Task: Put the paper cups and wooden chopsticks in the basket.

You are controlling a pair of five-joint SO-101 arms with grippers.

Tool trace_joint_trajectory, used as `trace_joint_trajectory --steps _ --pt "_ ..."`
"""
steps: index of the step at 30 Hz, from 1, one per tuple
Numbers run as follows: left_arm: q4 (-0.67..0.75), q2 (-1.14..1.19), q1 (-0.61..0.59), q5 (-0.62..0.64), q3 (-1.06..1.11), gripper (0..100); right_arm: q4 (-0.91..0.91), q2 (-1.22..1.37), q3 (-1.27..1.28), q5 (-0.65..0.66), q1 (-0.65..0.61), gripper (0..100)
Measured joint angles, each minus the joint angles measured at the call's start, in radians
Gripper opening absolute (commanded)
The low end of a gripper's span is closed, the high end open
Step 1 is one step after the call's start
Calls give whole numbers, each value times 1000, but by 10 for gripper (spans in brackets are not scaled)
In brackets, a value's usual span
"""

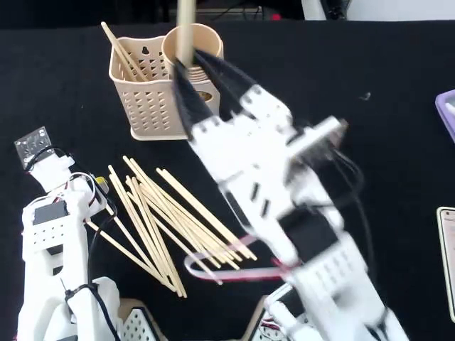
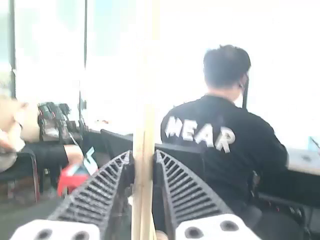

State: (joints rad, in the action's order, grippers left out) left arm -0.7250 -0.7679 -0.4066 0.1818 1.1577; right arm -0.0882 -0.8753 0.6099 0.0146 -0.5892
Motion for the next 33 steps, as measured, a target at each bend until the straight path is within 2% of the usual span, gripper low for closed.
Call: trace_joint_trajectory --steps 2,5,12,17,22,26,33 --pt "0 0 0 0 0 216 86 137 -66 0 -3 11" --pt "0 0 0 0 0 216 120 359 -209 0 -3 11" --pt "0 0 0 0 21 216 130 859 -532 0 -3 11" --pt "0 0 0 0 21 216 130 1119 -658 0 -3 11" --pt "0 0 0 0 21 216 114 1172 -661 0 -3 23" --pt "0 0 0 0 21 216 2 1172 -661 0 -3 129" --pt "0 0 0 0 21 216 -150 1096 -661 -3 -3 135"
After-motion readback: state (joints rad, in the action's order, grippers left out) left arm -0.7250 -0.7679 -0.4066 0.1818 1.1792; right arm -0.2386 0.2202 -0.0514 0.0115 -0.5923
